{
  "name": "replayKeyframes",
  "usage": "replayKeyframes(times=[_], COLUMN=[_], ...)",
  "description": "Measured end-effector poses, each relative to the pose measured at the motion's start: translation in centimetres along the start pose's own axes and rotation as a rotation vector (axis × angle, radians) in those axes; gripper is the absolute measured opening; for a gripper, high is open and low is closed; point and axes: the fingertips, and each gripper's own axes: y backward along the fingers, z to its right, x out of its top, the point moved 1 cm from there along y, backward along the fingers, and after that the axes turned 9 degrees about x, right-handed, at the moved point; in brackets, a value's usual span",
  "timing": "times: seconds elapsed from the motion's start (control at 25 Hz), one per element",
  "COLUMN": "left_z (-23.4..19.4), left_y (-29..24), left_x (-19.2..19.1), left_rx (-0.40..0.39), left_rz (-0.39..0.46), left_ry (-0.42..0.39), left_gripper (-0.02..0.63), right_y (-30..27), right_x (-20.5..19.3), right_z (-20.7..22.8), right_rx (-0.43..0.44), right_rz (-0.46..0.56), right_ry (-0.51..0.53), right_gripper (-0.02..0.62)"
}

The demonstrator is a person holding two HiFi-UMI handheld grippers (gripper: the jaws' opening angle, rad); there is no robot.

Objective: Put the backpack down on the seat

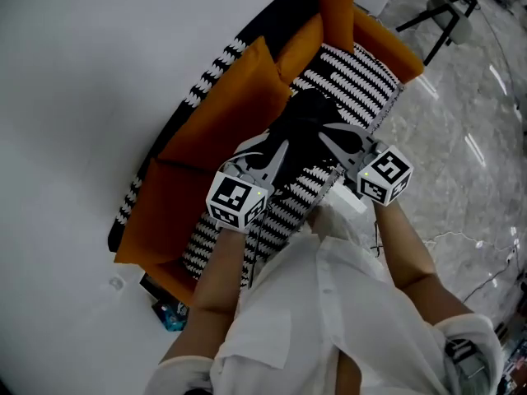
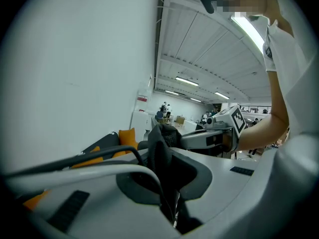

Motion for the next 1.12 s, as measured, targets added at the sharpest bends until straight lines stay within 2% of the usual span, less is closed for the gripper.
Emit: replayKeyframes(times=[0.36, 0.8, 1.12], left_z=[-2.7, -5.3, -7.2], left_y=[-2.1, -2.8, -3.4], left_x=[-6.1, -12.3, -14.5], left_rx=[0.042, 0.095, 0.133], left_rz=[-0.081, -0.183, -0.193], left_ry=[0.082, 0.133, 0.167], left_gripper=[0.043, 0.044, 0.046], right_y=[-3.4, -6.8, -8.8], right_x=[-5.7, -11.3, -12.9], right_z=[2.9, 4.5, 5.4], right_rx=[-0.005, 0.003, 0.014], right_rz=[-0.105, -0.222, -0.246], right_ry=[-0.060, -0.111, -0.121], right_gripper=[0.021, 0.021, 0.021])
